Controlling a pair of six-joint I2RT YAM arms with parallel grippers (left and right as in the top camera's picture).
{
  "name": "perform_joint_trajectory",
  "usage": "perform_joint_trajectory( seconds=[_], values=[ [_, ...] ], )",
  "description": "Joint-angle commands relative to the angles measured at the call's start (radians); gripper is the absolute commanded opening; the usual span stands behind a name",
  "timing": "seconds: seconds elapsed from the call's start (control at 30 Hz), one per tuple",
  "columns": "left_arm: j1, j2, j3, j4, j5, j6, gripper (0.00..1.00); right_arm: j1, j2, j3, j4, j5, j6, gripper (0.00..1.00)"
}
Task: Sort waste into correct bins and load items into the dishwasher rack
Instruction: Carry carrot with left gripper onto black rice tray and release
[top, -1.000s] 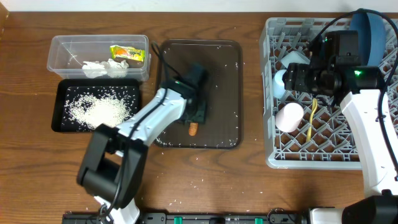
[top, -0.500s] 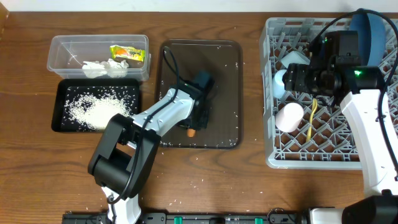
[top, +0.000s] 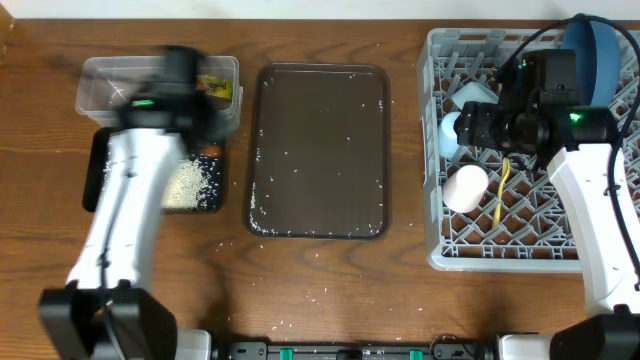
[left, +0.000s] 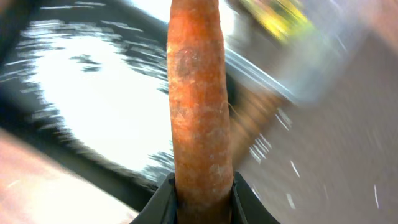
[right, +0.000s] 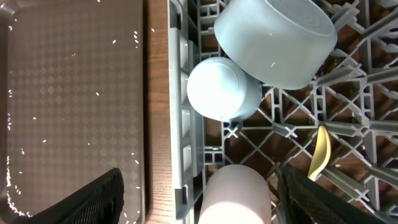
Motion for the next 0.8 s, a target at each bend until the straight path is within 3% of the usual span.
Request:
perform_joint_trajectory(
  seconds=[0.0, 0.1, 0.33, 0.47, 0.57, 0.63, 0.77],
  values=[
    [0.135, 0.044, -0.023, -0.012, -0.036, -0.176, 0.06, -0.002, -0.02, 0.013, -0.002, 0.0, 0.014, 0.78],
    [0.214, 0.097, -0.048, -0.013, -0.031, -0.264, 0.06, -0.002, -0.02, 0.013, -0.002, 0.0, 0.006, 0.78],
    [0.252, 0.223, -0.064, -0.011, 0.012, -0.27, 0.09, -0.002, -0.02, 0.013, 0.009, 0.0, 0.006, 0.78],
    [0.252, 0.255, -0.064, -0.005, 0.011, -0.27, 0.21, -0.002, -0.02, 0.013, 0.008, 0.0, 0.006, 0.78],
    [0.252, 0.264, -0.064, 0.003, 0.012, -0.27, 0.24, -0.002, -0.02, 0.013, 0.008, 0.0, 0.006, 0.78],
    [0.252, 0.263, -0.064, 0.012, 0.012, -0.27, 0.37, -0.002, -0.02, 0.013, 0.008, 0.0, -0.001, 0.78],
    [0.252, 0.262, -0.064, 0.01, 0.013, -0.269, 0.46, -0.002, -0.02, 0.013, 0.009, 0.0, -0.03, 0.79]
  ],
)
